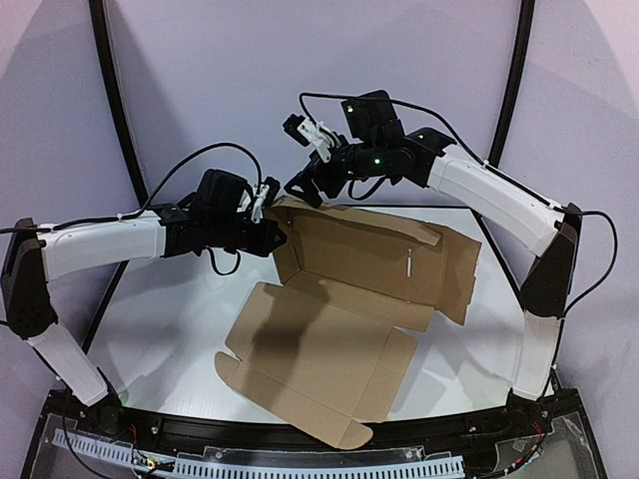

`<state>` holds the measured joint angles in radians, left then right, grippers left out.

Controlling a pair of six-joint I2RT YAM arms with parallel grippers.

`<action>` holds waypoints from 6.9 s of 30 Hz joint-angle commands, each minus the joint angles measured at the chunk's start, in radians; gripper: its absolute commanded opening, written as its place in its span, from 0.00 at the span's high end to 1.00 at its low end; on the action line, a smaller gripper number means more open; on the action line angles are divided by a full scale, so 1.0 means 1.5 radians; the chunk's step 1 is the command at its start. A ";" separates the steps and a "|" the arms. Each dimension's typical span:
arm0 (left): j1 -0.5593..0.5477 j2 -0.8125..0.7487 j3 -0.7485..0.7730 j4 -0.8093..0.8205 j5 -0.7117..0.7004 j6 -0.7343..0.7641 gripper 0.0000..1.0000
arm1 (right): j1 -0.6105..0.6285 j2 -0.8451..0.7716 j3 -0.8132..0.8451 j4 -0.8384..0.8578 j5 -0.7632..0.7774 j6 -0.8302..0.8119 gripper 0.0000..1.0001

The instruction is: Fold the paper box

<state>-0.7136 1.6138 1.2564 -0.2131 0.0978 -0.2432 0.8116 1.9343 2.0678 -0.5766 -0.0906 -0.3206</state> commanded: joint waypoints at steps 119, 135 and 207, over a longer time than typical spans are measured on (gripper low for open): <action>0.000 0.000 -0.008 -0.034 -0.121 -0.097 0.99 | -0.104 -0.358 -0.517 0.263 0.149 -0.054 0.02; 0.002 0.001 0.026 -0.056 -0.306 -0.250 0.99 | -0.106 -0.490 -0.589 0.220 0.300 -0.059 0.02; 0.065 -0.073 -0.134 0.315 0.056 -0.332 0.99 | -0.345 -0.367 -0.760 0.752 -0.616 0.813 0.03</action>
<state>-0.6140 1.5127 1.0462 0.2176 0.1242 -0.7441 0.2699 1.3758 0.8803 0.5732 -1.0565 0.9176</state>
